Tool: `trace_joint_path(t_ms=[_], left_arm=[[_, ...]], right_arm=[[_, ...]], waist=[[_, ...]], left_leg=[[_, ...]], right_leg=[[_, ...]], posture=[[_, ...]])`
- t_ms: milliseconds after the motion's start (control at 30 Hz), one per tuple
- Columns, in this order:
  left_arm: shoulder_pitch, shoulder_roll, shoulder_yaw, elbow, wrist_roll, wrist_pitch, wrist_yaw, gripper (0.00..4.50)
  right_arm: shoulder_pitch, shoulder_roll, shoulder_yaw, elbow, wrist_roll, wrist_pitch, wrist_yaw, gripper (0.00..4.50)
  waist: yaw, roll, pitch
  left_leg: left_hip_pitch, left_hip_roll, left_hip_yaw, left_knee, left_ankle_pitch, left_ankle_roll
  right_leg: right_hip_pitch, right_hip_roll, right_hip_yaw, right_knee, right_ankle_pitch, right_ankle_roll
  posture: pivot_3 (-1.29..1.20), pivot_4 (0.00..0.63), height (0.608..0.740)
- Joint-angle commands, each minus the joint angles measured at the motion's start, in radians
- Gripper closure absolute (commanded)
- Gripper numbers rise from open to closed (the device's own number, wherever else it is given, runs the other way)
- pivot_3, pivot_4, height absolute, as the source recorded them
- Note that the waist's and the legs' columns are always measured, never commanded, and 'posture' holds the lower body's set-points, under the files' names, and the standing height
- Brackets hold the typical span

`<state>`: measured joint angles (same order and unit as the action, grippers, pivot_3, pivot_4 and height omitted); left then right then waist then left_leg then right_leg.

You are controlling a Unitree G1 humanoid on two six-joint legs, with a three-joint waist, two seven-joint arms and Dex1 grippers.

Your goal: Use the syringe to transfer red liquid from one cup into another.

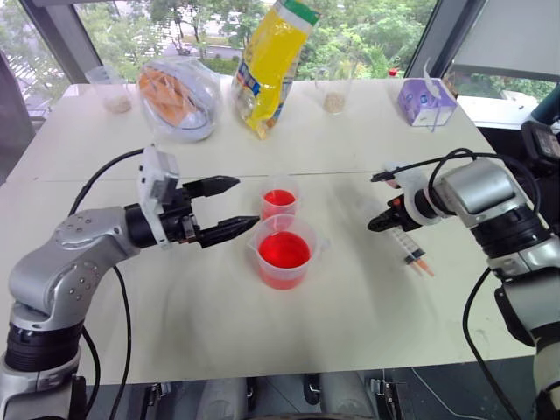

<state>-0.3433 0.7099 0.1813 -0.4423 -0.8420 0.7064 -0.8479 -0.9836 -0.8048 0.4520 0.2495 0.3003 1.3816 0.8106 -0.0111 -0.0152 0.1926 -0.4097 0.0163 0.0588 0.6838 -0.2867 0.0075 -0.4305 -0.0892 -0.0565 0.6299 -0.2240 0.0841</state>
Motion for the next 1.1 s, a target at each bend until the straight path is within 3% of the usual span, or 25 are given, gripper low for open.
trace_joint_path(t_ms=[33, 167, 267, 433, 533, 667, 933, 1100], left_arm=[[-0.046, 0.022, 0.036, 0.007, -0.024, -0.007, -0.012, 0.0], [-0.092, 0.041, 0.031, 0.046, -0.027, -0.005, -0.046, 0.0], [-0.168, 0.046, 0.005, 0.103, -0.023, -0.001, -0.074, 0.0], [-0.28, 0.053, -0.021, 0.192, -0.014, 0.011, -0.128, 0.0], [-0.361, 0.048, -0.062, 0.26, 0.017, 0.007, -0.166, 0.0], [-0.421, 0.058, -0.08, 0.321, 0.033, 0.014, -0.216, 0.0], [-0.45, 0.069, -0.066, 0.305, -0.021, 0.09, -0.255, 0.0], [-0.465, 0.081, -0.056, 0.276, -0.066, 0.144, -0.276, 0.0]], right_arm=[[-0.04, -0.04, -0.171, -0.124, 0.04, 0.006, -0.002, 3.14], [0.013, 0.01, -0.452, -0.343, 0.165, -0.05, 0.005, 3.14], [0.052, 0.114, -0.664, -0.494, 0.303, -0.099, 0.008, 3.14], [0.095, 0.303, -0.819, -0.66, 0.485, -0.155, -0.065, 3.14], [0.184, 0.438, -0.802, -0.738, 0.548, -0.295, -0.074, 3.14], [0.292, 0.569, -0.677, -0.752, 0.497, -0.484, -0.078, 3.14], [0.478, 0.609, -0.456, -0.62, 0.309, -0.838, 0.011, 3.14], [0.561, 0.593, -0.387, -0.581, 0.238, -0.971, 0.043, 3.14]], waist=[[0.001, 0.0, 0.0], [0.002, 0.0, 0.0], [0.002, 0.0, 0.0], [0.0, 0.0, 0.0], [0.001, -0.001, -0.001], [-0.002, 0.0, 0.0], [0.0, 0.0, 0.0], [-0.002, 0.0, 0.0]], left_leg=[[0.0, 0.0, 0.0, 0.0, 0.0, 0.0], [0.0, 0.0, -0.001, 0.0, 0.0, 0.0], [0.0, 0.0, -0.001, 0.0, 0.0, 0.0], [0.0, 0.0, -0.001, 0.0, 0.0, 0.0], [0.001, 0.0, -0.001, 0.0, 0.0, 0.0], [0.001, 0.0, -0.001, 0.0, 0.0, -0.001], [0.001, 0.0, 0.0, 0.0, 0.0, -0.001], [0.001, 0.0, -0.001, 0.0, 0.0, -0.001]], right_leg=[[0.0, 0.0, 0.0, 0.0, 0.0, 0.0], [0.0, 0.0, 0.0, 0.0, 0.0, 0.0], [0.0, 0.0, -0.001, 0.0, 0.0, 0.0], [0.001, 0.001, -0.001, 0.0, 0.0, 0.0], [0.001, 0.001, -0.001, 0.0, 0.0, 0.0], [0.001, 0.001, -0.001, 0.001, 0.0, 0.0], [0.001, 0.001, 0.0, 0.001, 0.0, 0.0], [0.001, 0.001, 0.0, 0.001, 0.0, 0.0]], posture=[[0.0, 0.15, 0.74], [0.0, 0.15, 0.74], [0.0, 0.15, 0.74], [0.0, 0.15, 0.74], [0.0, 0.15, 0.74], [0.0, 0.15, 0.74], [0.0, 0.15, 0.74], [0.0, 0.15, 0.74]])
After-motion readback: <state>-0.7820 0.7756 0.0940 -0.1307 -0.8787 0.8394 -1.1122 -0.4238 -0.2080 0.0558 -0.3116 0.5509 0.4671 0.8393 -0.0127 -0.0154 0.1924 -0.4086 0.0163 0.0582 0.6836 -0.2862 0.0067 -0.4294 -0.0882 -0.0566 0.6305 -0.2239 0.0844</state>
